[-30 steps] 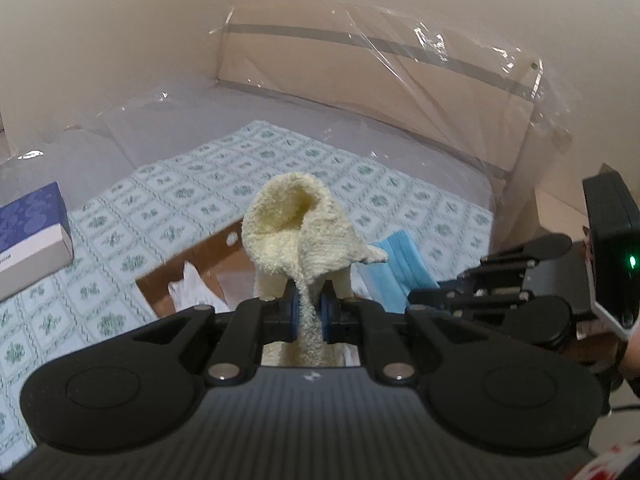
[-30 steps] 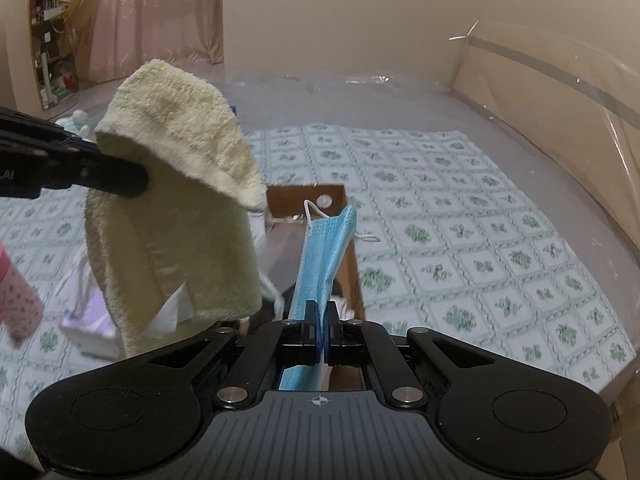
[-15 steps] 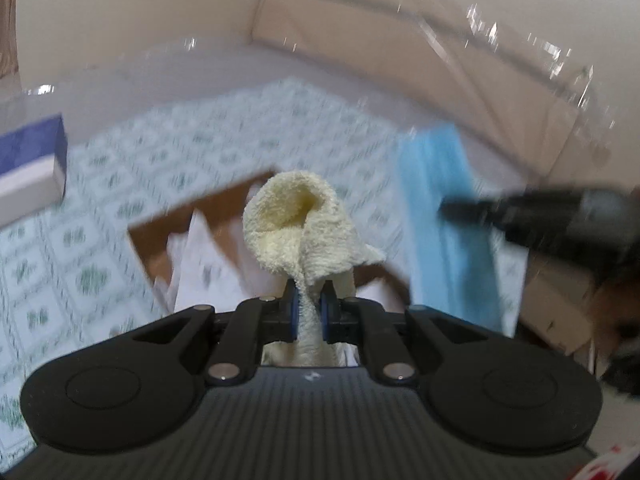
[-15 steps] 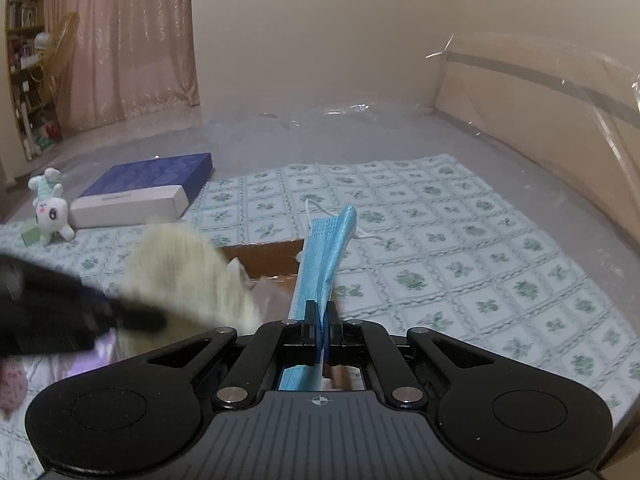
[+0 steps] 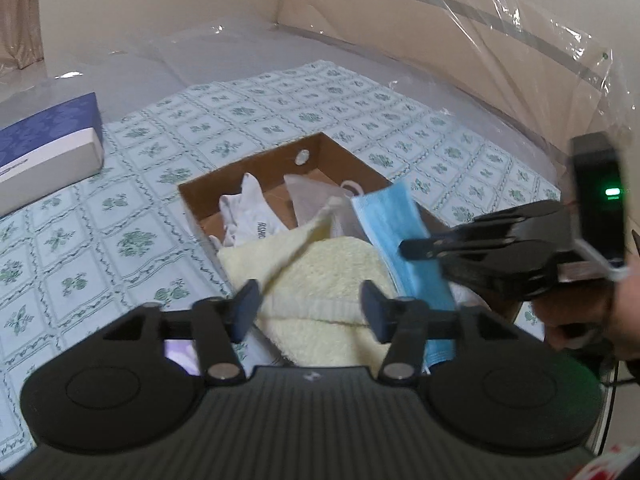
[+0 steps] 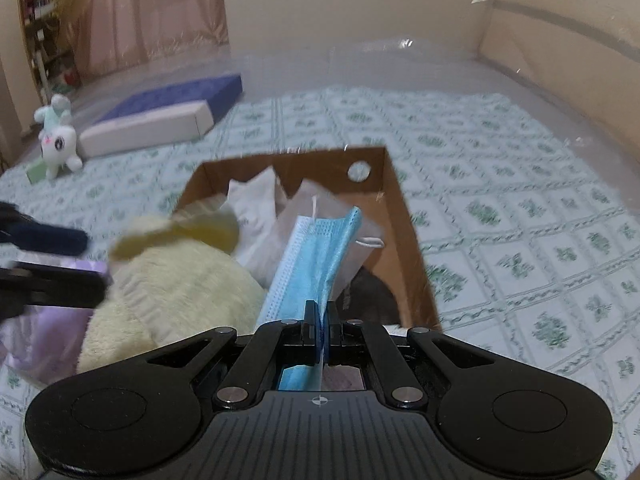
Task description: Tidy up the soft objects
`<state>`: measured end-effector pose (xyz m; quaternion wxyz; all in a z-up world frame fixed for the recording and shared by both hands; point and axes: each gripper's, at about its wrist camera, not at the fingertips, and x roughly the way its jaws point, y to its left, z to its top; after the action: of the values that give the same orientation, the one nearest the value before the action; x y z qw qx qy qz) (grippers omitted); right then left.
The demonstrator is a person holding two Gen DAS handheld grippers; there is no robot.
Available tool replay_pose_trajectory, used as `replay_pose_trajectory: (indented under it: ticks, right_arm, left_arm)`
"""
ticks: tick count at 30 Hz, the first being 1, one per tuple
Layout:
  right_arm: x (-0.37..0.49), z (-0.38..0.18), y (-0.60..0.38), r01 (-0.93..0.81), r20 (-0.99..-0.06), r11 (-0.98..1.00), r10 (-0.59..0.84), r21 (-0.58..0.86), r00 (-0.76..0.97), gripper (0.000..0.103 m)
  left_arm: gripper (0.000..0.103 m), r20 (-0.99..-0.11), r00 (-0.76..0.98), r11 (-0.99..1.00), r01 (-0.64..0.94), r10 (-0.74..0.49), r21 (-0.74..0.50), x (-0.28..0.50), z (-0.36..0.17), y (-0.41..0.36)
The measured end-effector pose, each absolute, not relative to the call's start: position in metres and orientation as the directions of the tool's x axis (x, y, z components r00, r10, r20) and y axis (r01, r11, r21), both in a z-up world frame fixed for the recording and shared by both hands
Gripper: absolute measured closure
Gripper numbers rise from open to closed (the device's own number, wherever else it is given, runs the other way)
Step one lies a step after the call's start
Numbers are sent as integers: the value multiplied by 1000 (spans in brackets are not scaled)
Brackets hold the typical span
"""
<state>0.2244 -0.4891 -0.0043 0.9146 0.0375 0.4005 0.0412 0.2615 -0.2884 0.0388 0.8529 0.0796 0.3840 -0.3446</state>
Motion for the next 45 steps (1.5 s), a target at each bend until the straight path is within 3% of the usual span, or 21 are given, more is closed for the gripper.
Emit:
replay_pose_trajectory:
  ticks: [4,5,6,8,15,18,24,34,41,45]
  right_arm:
    - [230,-13,-490,-58,-746,993,118,106,656,101]
    - [228,-10,-491,-54,-740,993,115,107,663,90]
    - [227,-8,-493,-45,-734,993,108,106,671,67]
    - [219,1,-496,-30,-711,993,101,112,696,37]
    - [177,36,-499,5,-676,996,55,86,735,36]
    - [149,49,-496,28,-662,995,42,95,749,36]
    - [86,62,-478,53,-652,994,26,100,758,34]
    - [-5,52,-427,55,-687,994,23,91,726,33]
    - [-45,46,-396,70,-693,994,9,86,721,33]
    - [-56,47,-382,61,-692,993,24,98,722,24]
  left_arm:
    - [37,-700,477,754,642,-532,-136,254,44,-276]
    - [35,-699,479,754,644,-532,-132,251,46,-274]
    - [33,-697,483,755,643,-531,-129,248,47,-273]
    - [29,-689,497,761,636,-528,-126,240,51,-267]
    - [7,-652,562,788,609,-509,-89,199,65,-247]
    - [4,-646,594,812,579,-480,-70,177,65,-238]
    - [3,-654,602,847,518,-459,-118,131,55,-217]
    - [3,-655,685,924,380,-318,-50,49,45,-187]
    - [3,-670,689,950,299,-276,-84,9,40,-159]
    - [2,-686,680,960,263,-258,-99,-10,33,-146]
